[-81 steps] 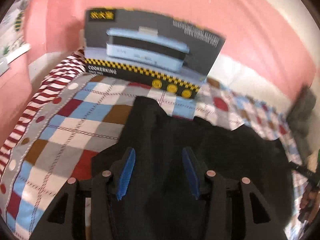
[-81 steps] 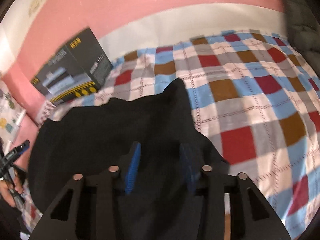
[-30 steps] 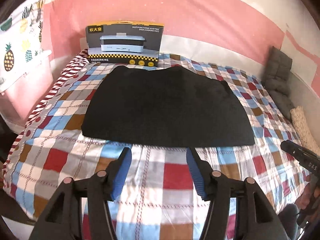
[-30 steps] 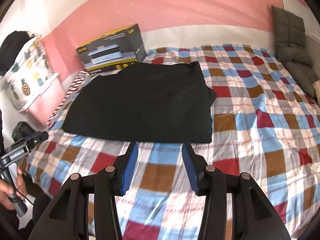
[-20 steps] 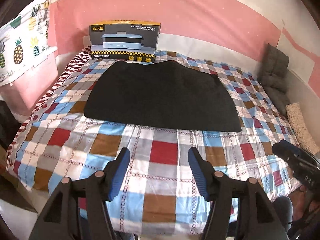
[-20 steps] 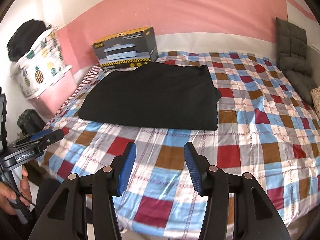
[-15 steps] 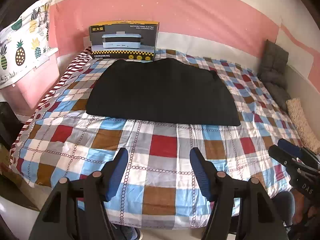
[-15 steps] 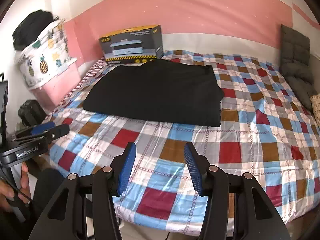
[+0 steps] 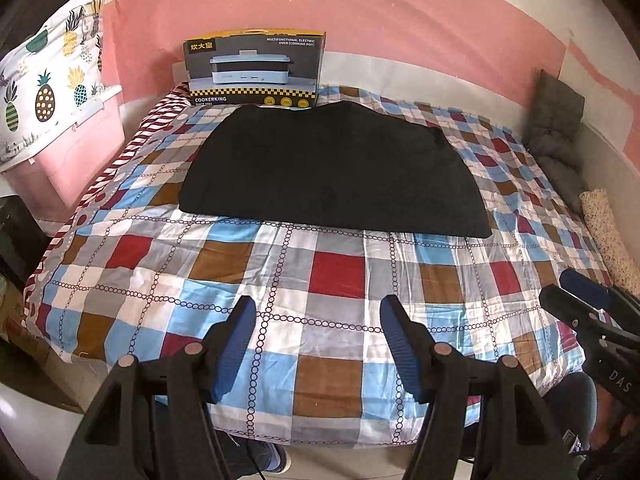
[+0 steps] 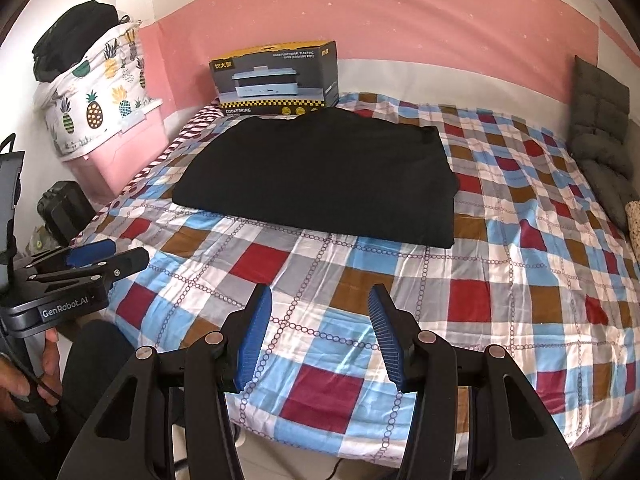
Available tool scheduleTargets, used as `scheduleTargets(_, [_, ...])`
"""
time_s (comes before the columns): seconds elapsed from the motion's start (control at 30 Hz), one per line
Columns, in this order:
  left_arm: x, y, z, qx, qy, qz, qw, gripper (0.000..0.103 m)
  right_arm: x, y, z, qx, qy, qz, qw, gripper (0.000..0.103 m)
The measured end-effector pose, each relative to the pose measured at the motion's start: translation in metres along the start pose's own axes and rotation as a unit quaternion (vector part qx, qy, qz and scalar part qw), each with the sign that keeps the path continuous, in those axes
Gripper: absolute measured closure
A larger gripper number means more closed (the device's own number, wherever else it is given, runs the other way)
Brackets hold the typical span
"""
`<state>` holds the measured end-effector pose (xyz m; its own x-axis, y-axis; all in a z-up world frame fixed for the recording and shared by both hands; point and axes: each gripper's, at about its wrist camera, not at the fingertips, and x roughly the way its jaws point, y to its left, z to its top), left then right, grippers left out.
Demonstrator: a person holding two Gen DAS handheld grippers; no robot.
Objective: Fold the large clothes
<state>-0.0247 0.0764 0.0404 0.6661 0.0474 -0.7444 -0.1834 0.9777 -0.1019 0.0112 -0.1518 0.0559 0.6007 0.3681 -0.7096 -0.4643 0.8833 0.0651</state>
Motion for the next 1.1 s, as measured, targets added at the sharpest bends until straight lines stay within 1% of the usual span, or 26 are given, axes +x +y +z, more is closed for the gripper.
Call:
scheduleTargets(0.5, [0.0032,0.0016,0.0003,-0.009,0.004,-0.002,0.9999,0.036,0.0021,-0.0008,-0.0006,0.003,0.004,0.0,1.0,0.052])
scheduleTargets(0.83, [0.0012,-0.0034,-0.0029,0.003,0.006,0.003,1.0,0.036,0.0019,-0.0006,-0.0005,0.003,0.004,-0.001,1.0,0.052])
scheduleTargets(1.1, [-0.0002,-0.0058,-0.0045,0.002,0.005,0.006,1.0,0.036,0.0013,0.0003,-0.0004,0.003,0.004,-0.001,1.0,0.052])
